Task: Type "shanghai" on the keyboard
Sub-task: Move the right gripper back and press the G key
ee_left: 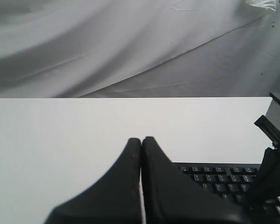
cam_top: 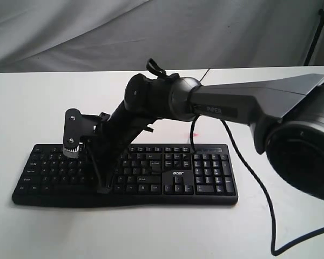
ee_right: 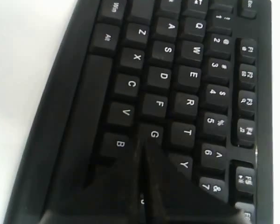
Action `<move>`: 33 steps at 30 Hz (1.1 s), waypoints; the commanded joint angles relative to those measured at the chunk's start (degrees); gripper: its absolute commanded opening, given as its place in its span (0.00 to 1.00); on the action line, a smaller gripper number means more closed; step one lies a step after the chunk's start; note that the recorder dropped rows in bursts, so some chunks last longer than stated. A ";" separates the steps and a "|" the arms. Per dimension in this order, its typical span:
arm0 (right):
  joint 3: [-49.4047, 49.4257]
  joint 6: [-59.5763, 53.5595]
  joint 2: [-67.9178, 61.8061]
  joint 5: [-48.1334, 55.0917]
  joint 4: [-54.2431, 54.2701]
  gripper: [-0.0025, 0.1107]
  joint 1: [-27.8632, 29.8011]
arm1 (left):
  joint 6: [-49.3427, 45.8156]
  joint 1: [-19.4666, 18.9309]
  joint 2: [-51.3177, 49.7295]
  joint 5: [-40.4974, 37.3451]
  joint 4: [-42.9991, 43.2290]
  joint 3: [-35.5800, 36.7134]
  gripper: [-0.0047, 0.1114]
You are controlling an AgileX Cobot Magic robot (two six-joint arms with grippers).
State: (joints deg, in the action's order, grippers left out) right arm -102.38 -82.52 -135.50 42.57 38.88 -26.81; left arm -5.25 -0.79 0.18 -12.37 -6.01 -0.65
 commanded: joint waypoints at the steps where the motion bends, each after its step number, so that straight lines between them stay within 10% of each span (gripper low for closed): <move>1: -0.36 -0.67 -0.16 -0.22 0.96 0.02 0.33 | 0.07 0.23 -0.18 0.14 -0.23 0.03 0.05; 33: -0.36 -1.02 1.10 -0.49 1.08 0.02 0.69 | 0.07 0.23 -0.18 0.14 -0.23 0.03 0.05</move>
State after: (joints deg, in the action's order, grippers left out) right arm -102.38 -83.33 -135.78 41.73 40.06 -26.53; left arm -5.25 -0.79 0.18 -12.37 -6.01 -0.65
